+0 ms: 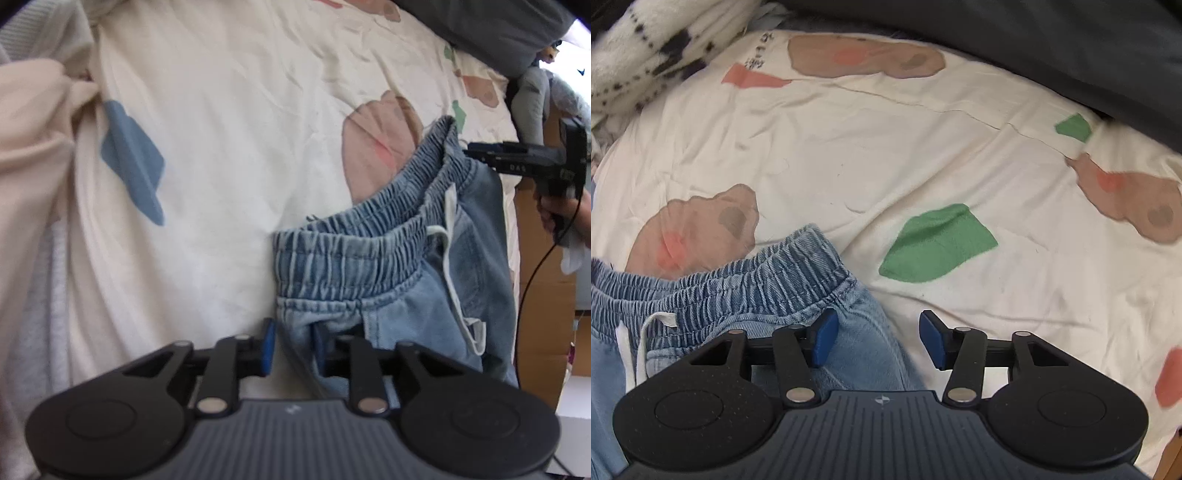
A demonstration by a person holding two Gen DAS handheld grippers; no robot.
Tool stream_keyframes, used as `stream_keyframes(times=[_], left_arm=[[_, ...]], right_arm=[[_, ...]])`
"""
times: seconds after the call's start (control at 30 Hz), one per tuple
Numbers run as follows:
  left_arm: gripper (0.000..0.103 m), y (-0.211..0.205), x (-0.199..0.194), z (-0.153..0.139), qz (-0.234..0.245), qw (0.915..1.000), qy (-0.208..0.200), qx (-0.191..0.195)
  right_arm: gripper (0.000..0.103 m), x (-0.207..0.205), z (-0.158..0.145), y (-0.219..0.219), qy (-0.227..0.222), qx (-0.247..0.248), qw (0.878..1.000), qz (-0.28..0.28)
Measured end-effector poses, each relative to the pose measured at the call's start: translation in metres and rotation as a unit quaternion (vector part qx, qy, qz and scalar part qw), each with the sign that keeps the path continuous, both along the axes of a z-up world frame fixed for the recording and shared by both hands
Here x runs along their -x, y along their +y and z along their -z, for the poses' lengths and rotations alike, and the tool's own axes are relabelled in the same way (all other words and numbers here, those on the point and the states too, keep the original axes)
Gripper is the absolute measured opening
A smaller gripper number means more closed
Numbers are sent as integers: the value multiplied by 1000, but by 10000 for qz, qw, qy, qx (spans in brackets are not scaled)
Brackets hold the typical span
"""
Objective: Fold clothes
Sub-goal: 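Grasp the waistband with the right tool beside the left tool, then lift the waistband with both tools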
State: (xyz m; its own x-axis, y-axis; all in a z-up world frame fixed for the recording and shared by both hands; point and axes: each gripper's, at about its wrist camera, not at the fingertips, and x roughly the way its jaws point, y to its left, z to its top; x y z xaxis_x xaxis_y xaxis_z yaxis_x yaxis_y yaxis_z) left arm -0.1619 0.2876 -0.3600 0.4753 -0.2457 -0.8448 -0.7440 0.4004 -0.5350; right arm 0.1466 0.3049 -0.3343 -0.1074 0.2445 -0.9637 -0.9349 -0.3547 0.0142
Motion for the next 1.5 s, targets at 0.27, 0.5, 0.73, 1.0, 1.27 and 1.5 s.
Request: stream_keyframes(times=[0.27,0.5,0.73,1.0,1.27,1.5], left_arm=[[31,-5,-7,11,-21,9999,-100,40],[15,-3,-1,13,-153,9996,-245,65],[7,1,-2,-19,4,9981,-466,-397],[5,29,-36,-69,119,9882,-954,-1190],[4,68,-85,-104,337,9733,-1481,-1722],[4,102,-120,-133,395,9621,-1816,-1995]], right_arm=[[46,13,18,-4,-199,111,9977,-646],[14,14,15,-10,-416,121,9969,-661],[8,7,-21,-15,-708,-376,9965,-237],[8,-14,-66,-14,-1245,-896,9879,208],[8,-52,-105,5,-1700,-1315,9708,1065],[8,-65,-152,27,-2023,-1604,9536,1551]])
